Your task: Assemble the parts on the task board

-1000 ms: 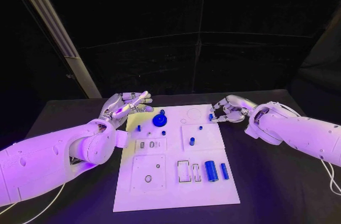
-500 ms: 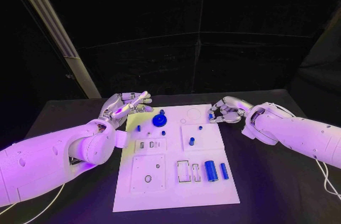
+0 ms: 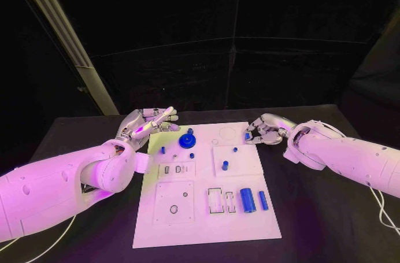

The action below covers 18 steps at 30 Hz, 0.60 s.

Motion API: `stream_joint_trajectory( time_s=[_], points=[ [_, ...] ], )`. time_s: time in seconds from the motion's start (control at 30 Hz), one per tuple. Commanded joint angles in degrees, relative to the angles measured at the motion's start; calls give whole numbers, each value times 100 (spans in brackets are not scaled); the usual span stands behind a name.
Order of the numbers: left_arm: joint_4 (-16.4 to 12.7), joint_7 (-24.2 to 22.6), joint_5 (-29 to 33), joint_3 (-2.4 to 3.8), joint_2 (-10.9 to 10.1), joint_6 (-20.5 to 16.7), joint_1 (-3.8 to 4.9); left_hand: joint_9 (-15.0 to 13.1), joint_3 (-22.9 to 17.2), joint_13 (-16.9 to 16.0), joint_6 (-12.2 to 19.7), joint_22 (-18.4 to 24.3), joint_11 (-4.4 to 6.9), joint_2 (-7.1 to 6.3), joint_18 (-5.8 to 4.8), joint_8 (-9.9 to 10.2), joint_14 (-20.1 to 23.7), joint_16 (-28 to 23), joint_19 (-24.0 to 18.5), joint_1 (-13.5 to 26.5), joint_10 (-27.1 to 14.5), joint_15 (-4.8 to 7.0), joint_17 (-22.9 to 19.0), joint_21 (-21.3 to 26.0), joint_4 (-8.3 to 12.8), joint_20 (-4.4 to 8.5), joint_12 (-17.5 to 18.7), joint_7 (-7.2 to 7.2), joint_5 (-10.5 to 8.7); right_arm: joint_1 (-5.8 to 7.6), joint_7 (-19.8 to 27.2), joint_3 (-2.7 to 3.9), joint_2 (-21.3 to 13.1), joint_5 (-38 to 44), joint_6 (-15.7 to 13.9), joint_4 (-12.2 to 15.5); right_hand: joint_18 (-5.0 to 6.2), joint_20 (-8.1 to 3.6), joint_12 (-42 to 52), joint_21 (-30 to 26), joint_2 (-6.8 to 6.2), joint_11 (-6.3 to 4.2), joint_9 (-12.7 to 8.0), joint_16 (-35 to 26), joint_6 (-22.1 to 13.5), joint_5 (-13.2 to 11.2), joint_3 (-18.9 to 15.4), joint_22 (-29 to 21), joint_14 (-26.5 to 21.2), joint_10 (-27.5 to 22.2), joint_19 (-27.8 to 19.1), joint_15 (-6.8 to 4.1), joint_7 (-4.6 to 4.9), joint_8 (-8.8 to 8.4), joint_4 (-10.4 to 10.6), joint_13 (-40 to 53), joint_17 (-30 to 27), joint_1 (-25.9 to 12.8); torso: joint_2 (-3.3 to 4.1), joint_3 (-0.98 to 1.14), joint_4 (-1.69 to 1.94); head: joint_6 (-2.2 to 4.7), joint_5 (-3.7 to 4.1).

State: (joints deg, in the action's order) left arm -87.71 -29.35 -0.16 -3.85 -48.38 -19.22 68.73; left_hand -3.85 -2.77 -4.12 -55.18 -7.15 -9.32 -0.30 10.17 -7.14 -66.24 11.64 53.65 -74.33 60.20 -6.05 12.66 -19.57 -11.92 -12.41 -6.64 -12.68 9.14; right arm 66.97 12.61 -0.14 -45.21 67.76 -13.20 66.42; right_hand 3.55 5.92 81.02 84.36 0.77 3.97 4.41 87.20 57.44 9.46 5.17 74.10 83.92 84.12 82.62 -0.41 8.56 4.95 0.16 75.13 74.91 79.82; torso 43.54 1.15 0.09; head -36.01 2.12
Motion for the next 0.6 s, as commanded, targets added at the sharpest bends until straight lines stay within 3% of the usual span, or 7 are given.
stream_joint_trajectory(
  time_s=[0.03, 0.2, 0.37, 0.53, 0.6],
  points=[
    [-7, -19, -3, 3, -2, 80, 5, 2, 9, 9, -16, 3, -9, 57, 31, 27, 21, -20, -11, -18, 9, -26, 5, 35, 8, -29, 20, 0, -24, 9, 60, 3, 8, 34, 47, -4, -40, -56, 29, -8, 96, -66, 11, 17, 99, -12, 78, 14, 481, 121, 7, -49, -25, 52, -6, 779, 929, -6, 0, 3, -1, -3, 5],
    [-9, -18, -3, 3, -5, 80, 5, 2, 9, 9, -16, 3, -9, 57, 31, 27, 21, -20, -11, -18, 9, -26, 5, 35, 8, -29, 20, 0, -24, 8, 89, 3, 19, 36, -16, -8, -42, -104, 41, -4, 231, -143, 32, 22, 319, -205, 255, 27, 484, 130, 15, -106, -113, 125, -69, 793, 944, 36, -1, 1, -4, -7, 14],
    [-12, -14, -3, 3, -5, 85, 5, 2, 9, 9, -16, 3, -9, 57, 31, 27, 21, -20, -11, -18, 9, -26, 5, 35, 8, -29, 20, 0, -24, 7, 103, 3, 26, 48, -293, 8, -53, -166, 79, 18, 413, -224, 66, 45, 545, -310, 492, 87, 497, 156, 46, -176, -208, 209, -165, 826, 997, 116, 1, 4, -2, -22, 30],
    [-13, -9, -3, 3, -10, 87, 5, 2, 9, 9, -16, 3, -9, 57, 31, 27, 21, -20, -11, -18, 9, -26, 5, 35, 8, -29, 20, 0, -24, 7, 65, 5, -1, 67, -608, 69, -61, -195, 98, 33, 447, -240, 70, 61, 579, -374, 597, 125, 504, 170, 65, -196, -222, 213, -223, 842, 1030, 130, 0, 6, -2, -24, 20],
    [-17, -8, -3, 3, -17, 86, 5, 2, 9, 9, -16, 3, -9, 57, 31, 27, 21, -20, -11, -18, 9, -26, 5, 35, 8, -29, 20, 0, -24, 8, 22, 7, -38, 72, -717, 143, -63, -201, 93, 35, 423, -239, 66, 60, 572, -374, 612, 129, 504, 169, 67, -198, -218, 203, -236, 840, 1029, 104, -4, -3, -2, -28, 22]
  ],
)
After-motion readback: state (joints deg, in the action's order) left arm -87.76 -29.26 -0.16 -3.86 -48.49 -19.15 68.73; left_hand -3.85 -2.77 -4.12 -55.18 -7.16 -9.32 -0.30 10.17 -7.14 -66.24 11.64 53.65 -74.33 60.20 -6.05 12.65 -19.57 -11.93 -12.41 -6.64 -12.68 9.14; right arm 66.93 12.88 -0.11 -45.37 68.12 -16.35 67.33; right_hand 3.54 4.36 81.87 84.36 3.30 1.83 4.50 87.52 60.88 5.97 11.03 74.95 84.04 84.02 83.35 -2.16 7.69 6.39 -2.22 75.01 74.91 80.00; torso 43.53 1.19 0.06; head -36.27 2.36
